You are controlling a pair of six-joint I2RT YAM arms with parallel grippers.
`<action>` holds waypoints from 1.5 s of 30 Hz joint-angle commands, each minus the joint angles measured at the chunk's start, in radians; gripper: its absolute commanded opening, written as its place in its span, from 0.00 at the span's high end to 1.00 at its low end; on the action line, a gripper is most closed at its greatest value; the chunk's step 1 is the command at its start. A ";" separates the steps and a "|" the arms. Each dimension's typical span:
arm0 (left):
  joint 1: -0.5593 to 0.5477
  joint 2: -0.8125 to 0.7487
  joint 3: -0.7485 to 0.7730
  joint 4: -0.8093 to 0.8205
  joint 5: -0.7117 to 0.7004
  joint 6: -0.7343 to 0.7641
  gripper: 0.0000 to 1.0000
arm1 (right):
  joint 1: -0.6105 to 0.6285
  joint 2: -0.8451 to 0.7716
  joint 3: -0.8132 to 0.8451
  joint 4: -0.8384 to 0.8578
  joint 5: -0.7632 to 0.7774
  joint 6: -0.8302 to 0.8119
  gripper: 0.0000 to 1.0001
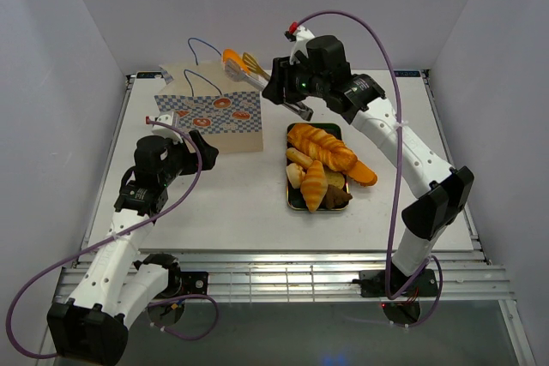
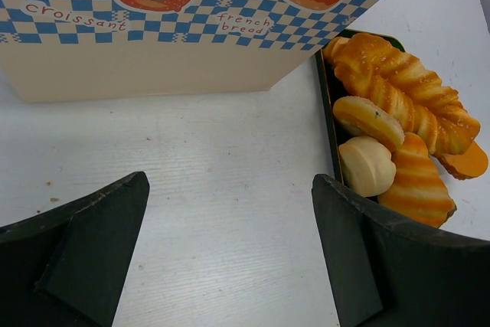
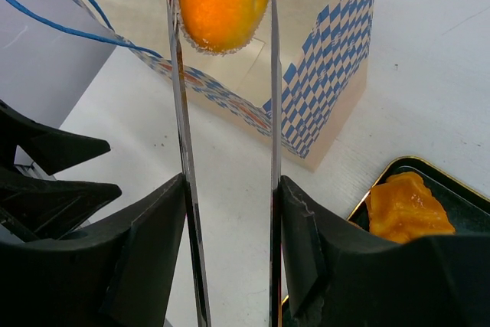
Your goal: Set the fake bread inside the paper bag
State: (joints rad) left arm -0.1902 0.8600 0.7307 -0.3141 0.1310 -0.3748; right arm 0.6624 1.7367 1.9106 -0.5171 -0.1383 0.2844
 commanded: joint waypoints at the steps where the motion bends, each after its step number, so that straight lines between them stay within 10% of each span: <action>1: -0.003 -0.004 0.030 -0.002 0.016 0.004 0.02 | 0.003 -0.016 0.048 0.072 -0.014 -0.001 0.45; 27: -0.003 -0.004 0.033 -0.003 0.004 0.005 0.02 | 0.003 -0.132 0.055 0.028 0.038 -0.010 0.35; 45: -0.002 -0.015 0.035 -0.010 -0.014 0.005 0.02 | 0.003 -0.666 -0.617 0.049 0.333 0.022 0.34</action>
State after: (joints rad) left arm -0.1902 0.8604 0.7307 -0.3145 0.1276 -0.3748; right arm 0.6632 1.1458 1.3434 -0.5121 0.1062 0.2859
